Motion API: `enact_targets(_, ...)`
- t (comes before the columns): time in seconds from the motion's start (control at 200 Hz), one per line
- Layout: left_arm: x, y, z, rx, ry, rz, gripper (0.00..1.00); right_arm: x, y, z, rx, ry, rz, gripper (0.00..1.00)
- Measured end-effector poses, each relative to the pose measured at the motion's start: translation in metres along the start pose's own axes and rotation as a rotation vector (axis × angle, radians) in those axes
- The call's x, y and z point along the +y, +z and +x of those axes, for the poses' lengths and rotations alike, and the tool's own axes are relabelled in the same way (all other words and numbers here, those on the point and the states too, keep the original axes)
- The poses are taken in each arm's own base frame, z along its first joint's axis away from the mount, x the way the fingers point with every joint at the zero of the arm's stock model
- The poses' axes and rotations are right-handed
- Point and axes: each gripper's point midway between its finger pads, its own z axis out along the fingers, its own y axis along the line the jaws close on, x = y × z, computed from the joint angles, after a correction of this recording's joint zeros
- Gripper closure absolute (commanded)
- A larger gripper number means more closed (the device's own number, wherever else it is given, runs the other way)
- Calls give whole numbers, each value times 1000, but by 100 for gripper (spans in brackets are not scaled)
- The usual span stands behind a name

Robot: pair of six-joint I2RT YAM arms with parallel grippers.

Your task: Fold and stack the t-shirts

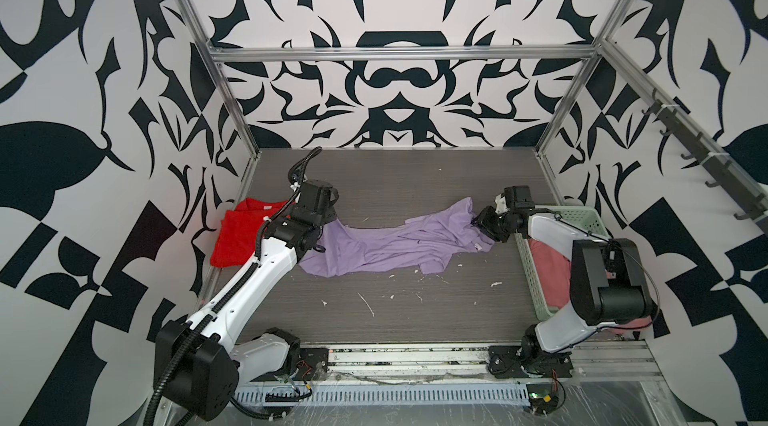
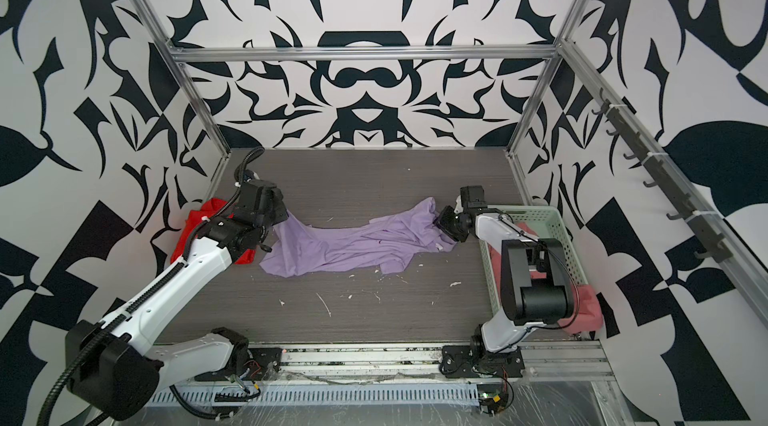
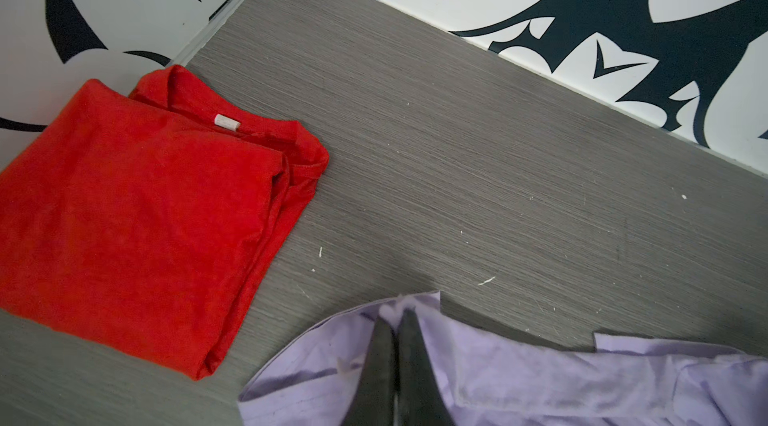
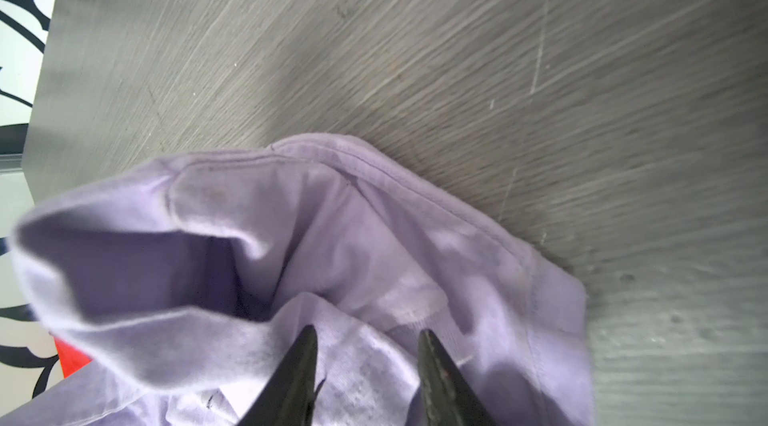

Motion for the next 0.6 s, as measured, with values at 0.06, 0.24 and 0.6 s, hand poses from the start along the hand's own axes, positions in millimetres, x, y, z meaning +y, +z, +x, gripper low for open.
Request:
enact_targets(0.06, 0, 0, 1, 3, 1, 2, 100, -1, 3, 2, 11, -7, 0, 55)
enact_targets(0.24, -1, 0, 0, 2, -2, 3, 100, -8, 13, 9, 51, -3, 10, 55)
enact_targets(0.6, 0, -5, -3, -10, -36, 12, 100, 3, 7, 9, 50, -14, -43, 96)
